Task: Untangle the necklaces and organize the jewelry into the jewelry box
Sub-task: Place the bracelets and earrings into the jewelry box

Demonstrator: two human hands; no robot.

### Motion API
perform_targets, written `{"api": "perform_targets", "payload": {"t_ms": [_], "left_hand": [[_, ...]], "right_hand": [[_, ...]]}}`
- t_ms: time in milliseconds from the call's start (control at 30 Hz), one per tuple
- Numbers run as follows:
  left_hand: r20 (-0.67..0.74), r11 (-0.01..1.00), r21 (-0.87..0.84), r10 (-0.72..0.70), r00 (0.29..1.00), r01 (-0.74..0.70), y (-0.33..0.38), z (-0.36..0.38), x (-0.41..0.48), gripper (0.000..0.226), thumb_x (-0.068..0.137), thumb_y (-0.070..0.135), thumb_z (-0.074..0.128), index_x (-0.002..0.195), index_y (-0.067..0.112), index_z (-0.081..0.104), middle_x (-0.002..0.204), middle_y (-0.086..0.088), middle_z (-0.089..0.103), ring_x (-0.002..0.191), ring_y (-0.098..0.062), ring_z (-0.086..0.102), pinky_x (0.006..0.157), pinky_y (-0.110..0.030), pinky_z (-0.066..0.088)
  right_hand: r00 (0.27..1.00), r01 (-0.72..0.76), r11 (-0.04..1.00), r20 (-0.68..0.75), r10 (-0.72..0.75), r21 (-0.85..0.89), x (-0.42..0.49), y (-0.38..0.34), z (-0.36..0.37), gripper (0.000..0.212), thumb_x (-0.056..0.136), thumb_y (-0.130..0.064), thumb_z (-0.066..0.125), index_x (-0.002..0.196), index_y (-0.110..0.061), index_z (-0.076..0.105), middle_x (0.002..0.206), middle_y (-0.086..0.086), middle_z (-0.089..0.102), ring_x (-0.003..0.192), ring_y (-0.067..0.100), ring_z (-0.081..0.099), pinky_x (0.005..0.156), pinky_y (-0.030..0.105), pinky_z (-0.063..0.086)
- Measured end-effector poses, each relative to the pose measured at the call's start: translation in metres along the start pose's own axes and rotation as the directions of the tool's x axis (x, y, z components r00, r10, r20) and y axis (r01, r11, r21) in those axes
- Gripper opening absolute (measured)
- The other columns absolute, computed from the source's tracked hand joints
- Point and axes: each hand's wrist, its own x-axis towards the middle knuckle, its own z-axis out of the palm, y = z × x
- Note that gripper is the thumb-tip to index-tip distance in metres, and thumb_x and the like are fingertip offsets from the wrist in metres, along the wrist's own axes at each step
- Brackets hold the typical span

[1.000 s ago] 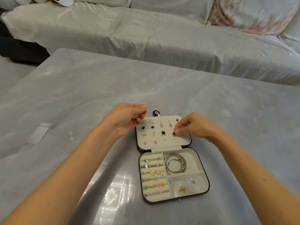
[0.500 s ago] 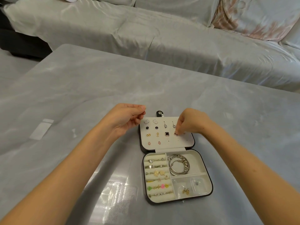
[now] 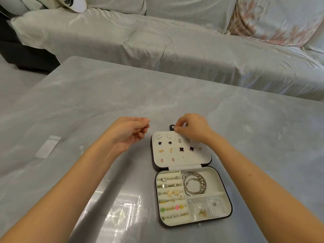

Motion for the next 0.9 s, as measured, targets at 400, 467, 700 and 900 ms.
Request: {"api": "perform_targets", "payload": {"t_ms": [400, 467, 700, 900], "left_hand": [[-0.039, 0.961, 0.257, 0.113, 0.993, -0.100, -0.008, 0.030, -0.001, 0.017, 0.090, 0.006, 0.058, 0.074, 0.011, 0.058, 0.068, -0.002, 0.059, 0.062, -0.011, 0.057, 0.062, -0.022, 0.050], [-0.038, 0.955, 0.278, 0.117, 0.992, -0.102, -0.007, 0.030, -0.002, 0.016, 0.090, 0.006, 0.058, 0.075, 0.011, 0.059, 0.069, -0.002, 0.060, 0.063, -0.012, 0.057, 0.061, -0.023, 0.049], [0.013, 0.966, 0.251, 0.058, 0.998, -0.060, -0.002, 0.024, -0.007, 0.009, 0.089, 0.006, 0.060, 0.081, 0.008, 0.063, 0.063, 0.000, 0.066, 0.061, -0.011, 0.060, 0.065, -0.026, 0.051], [0.132, 0.964, 0.258, 0.023, 0.991, -0.057, 0.004, 0.020, -0.014, 0.006, 0.088, 0.007, 0.060, 0.083, 0.008, 0.064, 0.075, -0.004, 0.066, 0.072, -0.014, 0.061, 0.074, -0.028, 0.053]], "right_hand": [[0.992, 0.107, 0.933, 0.029, -0.125, 0.343, -0.045, 0.017, -0.033, 0.036, 0.080, -0.024, 0.071, 0.110, -0.036, 0.056, 0.103, -0.014, 0.061, 0.097, 0.000, 0.056, 0.086, 0.017, 0.044], [0.993, 0.077, 0.960, 0.063, -0.097, 0.271, -0.048, 0.022, -0.035, 0.052, 0.075, -0.024, 0.075, 0.120, -0.036, 0.051, 0.108, -0.015, 0.056, 0.100, 0.006, 0.054, 0.088, 0.023, 0.043], [0.987, 0.162, 0.976, -0.014, -0.162, 0.144, -0.058, 0.026, -0.030, 0.060, 0.071, -0.025, 0.078, 0.122, -0.030, 0.047, 0.112, -0.014, 0.048, 0.101, 0.005, 0.045, 0.081, 0.020, 0.038], [0.969, 0.227, 0.965, -0.128, -0.211, 0.129, -0.074, 0.031, -0.027, 0.062, 0.072, -0.020, 0.077, 0.125, -0.029, 0.047, 0.108, -0.009, 0.047, 0.097, 0.009, 0.045, 0.078, 0.008, 0.035]]}}
